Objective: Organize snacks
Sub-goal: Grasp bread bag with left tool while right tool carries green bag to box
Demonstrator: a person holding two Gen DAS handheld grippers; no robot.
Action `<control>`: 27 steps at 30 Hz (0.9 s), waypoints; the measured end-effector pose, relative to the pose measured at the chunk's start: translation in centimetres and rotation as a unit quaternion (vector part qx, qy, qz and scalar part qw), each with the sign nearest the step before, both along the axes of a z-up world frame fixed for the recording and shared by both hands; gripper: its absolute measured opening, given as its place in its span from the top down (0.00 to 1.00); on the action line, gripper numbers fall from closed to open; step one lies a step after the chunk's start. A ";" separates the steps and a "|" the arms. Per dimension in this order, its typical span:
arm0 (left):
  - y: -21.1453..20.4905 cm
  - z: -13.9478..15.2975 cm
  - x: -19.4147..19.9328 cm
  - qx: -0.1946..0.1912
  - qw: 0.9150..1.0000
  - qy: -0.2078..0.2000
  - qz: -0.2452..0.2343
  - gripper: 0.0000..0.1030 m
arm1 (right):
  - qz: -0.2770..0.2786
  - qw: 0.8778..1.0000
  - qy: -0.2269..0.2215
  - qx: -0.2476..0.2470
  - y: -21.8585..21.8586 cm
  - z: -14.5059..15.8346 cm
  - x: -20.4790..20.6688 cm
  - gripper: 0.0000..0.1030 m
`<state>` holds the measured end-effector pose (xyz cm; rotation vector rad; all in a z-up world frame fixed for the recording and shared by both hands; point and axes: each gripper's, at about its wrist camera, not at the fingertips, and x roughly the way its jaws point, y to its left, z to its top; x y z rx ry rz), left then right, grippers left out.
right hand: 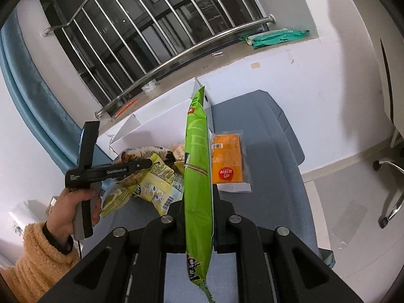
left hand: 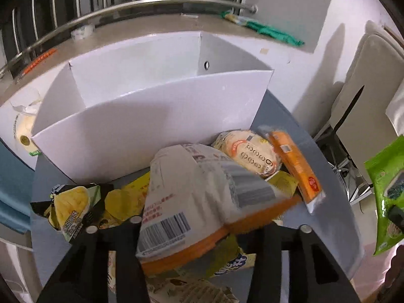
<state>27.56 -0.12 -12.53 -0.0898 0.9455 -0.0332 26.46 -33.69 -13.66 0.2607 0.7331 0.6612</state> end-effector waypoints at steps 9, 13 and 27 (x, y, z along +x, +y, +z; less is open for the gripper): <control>1.7 2.9 -3.5 -0.013 0.998 -0.062 -0.003 0.81 | 0.024 1.000 0.000 0.003 1.8 -0.2 -0.3 0.88; 2.4 2.2 -3.0 -0.008 0.999 -0.040 0.000 0.64 | 0.038 0.999 0.001 -0.001 3.2 -0.4 -0.4 0.88; -1.9 0.6 2.3 0.101 0.994 -0.019 -0.023 0.00 | 0.043 0.999 0.006 0.003 3.4 -0.6 -0.7 0.88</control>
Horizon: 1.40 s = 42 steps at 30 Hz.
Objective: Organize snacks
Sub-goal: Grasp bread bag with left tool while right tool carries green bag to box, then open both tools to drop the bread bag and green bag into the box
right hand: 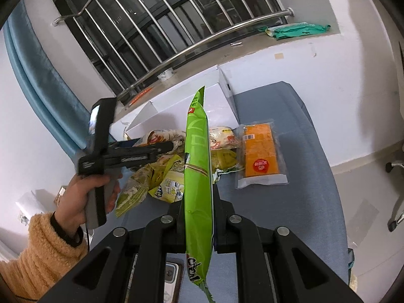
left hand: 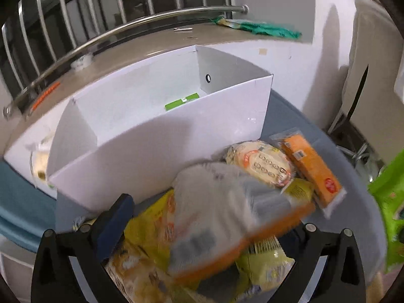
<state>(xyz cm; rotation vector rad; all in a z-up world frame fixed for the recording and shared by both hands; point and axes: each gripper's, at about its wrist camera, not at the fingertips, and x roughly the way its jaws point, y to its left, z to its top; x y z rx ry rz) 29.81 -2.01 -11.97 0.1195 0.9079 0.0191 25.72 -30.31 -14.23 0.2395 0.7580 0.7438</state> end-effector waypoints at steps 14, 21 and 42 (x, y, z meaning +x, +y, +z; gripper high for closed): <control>0.7 3.3 -2.5 -0.051 0.998 -0.022 -0.040 0.51 | -0.006 1.000 0.010 0.007 -0.9 -0.5 0.3 0.88; 2.3 8.2 -5.6 -0.065 0.993 -0.088 -0.043 0.51 | 0.013 1.000 -0.005 -0.002 1.2 0.6 0.4 0.88; 13.5 12.5 3.2 -0.069 0.982 -0.160 0.069 0.50 | 0.024 0.995 -0.059 -0.080 19.0 11.9 18.1 0.87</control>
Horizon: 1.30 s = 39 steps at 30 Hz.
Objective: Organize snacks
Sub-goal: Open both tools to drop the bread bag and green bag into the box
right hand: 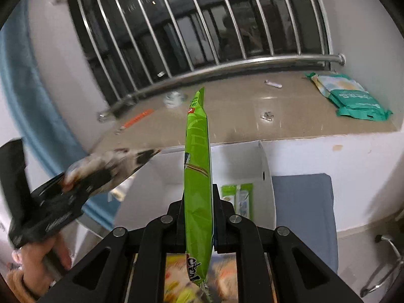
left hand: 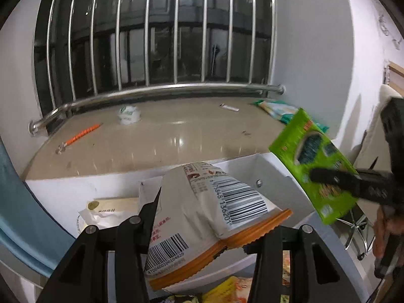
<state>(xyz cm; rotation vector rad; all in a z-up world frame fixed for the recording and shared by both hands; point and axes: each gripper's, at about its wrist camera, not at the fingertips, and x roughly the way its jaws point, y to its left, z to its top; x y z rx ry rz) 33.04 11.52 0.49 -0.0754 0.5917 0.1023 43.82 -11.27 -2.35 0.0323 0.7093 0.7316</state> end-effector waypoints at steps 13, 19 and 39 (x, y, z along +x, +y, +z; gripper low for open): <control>0.4 -1.4 -0.6 0.014 0.999 0.035 0.019 0.00 | -0.031 0.999 -0.022 -0.038 1.0 -1.8 2.5 0.00; -1.4 -0.8 -4.6 0.018 1.000 0.024 -0.008 0.00 | -0.021 0.998 -0.041 -0.032 -1.7 -0.9 -1.4 0.00; -3.4 -8.7 -23.0 -0.114 0.993 0.022 -0.021 0.00 | -0.047 0.993 0.000 -0.107 -12.6 -12.6 -15.6 0.00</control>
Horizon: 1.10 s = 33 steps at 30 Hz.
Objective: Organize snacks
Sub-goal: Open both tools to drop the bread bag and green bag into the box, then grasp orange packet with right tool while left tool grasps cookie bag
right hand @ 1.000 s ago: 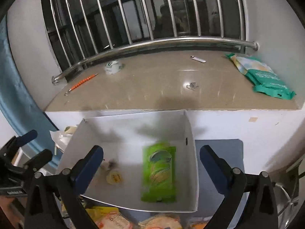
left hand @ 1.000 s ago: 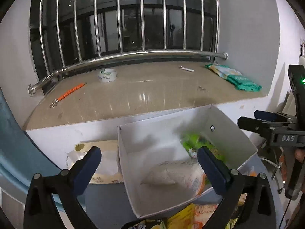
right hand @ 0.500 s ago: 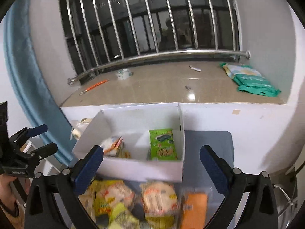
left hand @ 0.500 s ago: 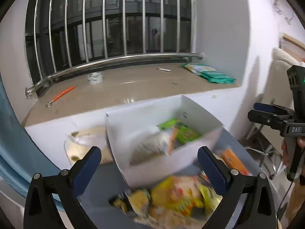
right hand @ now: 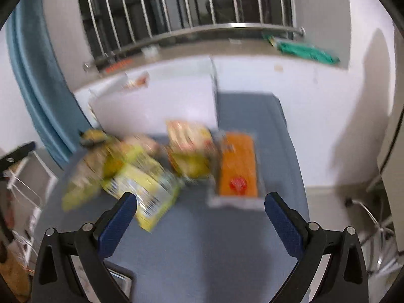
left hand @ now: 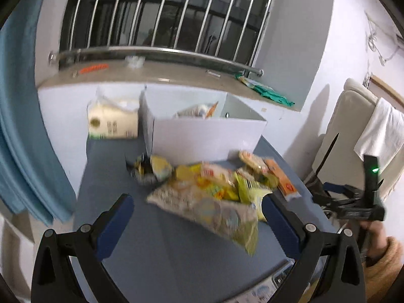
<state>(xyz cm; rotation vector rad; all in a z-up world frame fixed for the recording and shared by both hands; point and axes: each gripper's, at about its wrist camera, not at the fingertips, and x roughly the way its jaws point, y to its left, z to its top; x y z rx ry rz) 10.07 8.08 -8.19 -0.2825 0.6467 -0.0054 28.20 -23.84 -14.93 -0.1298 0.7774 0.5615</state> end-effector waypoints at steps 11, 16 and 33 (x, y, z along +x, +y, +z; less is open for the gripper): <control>-0.5 -1.5 -0.6 -0.035 0.999 0.033 0.018 0.00 | -0.017 0.996 0.049 -0.066 2.0 -5.1 7.0 0.00; -0.7 -2.3 0.5 -0.037 0.997 0.059 0.028 0.00 | -0.017 0.993 0.073 -0.089 2.9 -6.5 10.5 0.00; -1.2 -4.9 7.5 -0.093 0.977 0.162 0.099 0.00 | 0.004 0.998 0.063 -0.026 -1.9 -6.6 6.1 0.42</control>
